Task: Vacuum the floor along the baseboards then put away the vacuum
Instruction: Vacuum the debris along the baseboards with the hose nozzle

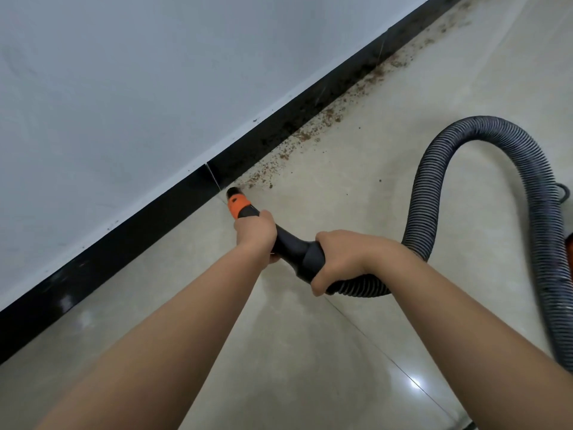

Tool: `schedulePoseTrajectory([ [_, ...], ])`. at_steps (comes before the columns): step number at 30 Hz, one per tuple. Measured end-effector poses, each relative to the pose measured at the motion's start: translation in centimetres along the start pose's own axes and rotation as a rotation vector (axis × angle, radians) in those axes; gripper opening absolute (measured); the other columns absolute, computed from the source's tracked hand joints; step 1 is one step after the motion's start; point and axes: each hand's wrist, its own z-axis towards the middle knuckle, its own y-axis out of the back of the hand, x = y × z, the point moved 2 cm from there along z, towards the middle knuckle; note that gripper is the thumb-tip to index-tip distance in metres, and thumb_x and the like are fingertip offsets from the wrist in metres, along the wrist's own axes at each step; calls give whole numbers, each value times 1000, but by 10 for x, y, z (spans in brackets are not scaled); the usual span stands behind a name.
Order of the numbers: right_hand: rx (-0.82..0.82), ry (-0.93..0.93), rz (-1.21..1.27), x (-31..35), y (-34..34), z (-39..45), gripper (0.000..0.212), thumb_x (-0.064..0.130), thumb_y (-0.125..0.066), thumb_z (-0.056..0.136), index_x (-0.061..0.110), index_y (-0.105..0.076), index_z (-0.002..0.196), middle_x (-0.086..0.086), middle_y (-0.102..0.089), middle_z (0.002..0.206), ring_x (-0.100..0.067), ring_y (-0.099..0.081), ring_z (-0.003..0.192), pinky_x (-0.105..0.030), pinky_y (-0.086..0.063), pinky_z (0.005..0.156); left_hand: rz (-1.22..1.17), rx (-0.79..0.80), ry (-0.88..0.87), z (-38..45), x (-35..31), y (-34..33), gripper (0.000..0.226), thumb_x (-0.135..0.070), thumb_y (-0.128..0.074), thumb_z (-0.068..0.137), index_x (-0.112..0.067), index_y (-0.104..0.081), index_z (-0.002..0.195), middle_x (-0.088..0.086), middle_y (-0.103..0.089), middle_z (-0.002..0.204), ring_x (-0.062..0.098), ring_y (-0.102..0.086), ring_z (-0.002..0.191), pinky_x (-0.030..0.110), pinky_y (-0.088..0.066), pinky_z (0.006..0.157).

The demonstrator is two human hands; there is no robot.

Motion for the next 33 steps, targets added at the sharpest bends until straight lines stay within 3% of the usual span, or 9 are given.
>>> schedulePoseTrajectory([
  [4,-106,51,1,15,-3,9,46,28,-73,70,15,-38,96,4,-51,82,-11,-53,69,-26,-41,54,-17,-42,3,12,-9,16,40,-23,-40,97,-12,-30,134,16,-43,131,35,-46,116,42,-43,70],
  [10,-109,92,13,13,-12,14,42,26,-73,70,18,-37,91,6,-51,79,-7,-52,64,-23,-38,50,24,-33,-24,18,-6,18,42,-25,-38,98,-11,-27,135,17,-43,130,35,-47,114,40,-43,67],
  [16,-195,76,-32,1,-13,15,45,36,-71,72,17,-35,92,6,-47,79,-7,-47,65,-24,-37,51,53,30,-93,21,-8,7,43,-26,-36,98,-10,-24,137,14,-45,127,29,-46,97,39,-44,67],
  [20,-248,40,-59,-6,-19,18,46,40,-70,72,18,-34,91,8,-45,76,-6,-45,63,-24,-33,49,61,42,-97,21,-8,1,43,-27,-35,99,-10,-23,136,11,-42,112,28,-44,95,40,-45,70],
  [27,-296,31,-91,-4,-24,15,45,40,-67,71,19,-34,92,9,-44,74,-7,-45,61,-24,-31,48,30,1,-129,19,-2,3,42,-27,-37,98,-8,-27,134,11,-45,110,27,-46,91,38,-46,70],
  [33,-231,76,-126,2,-33,-8,45,39,-69,69,19,-37,94,7,-49,78,-15,-52,69,-26,-39,53,-5,-87,-140,-5,27,26,46,-27,-44,95,-6,-29,133,7,-45,99,26,-50,89,43,-49,91],
])
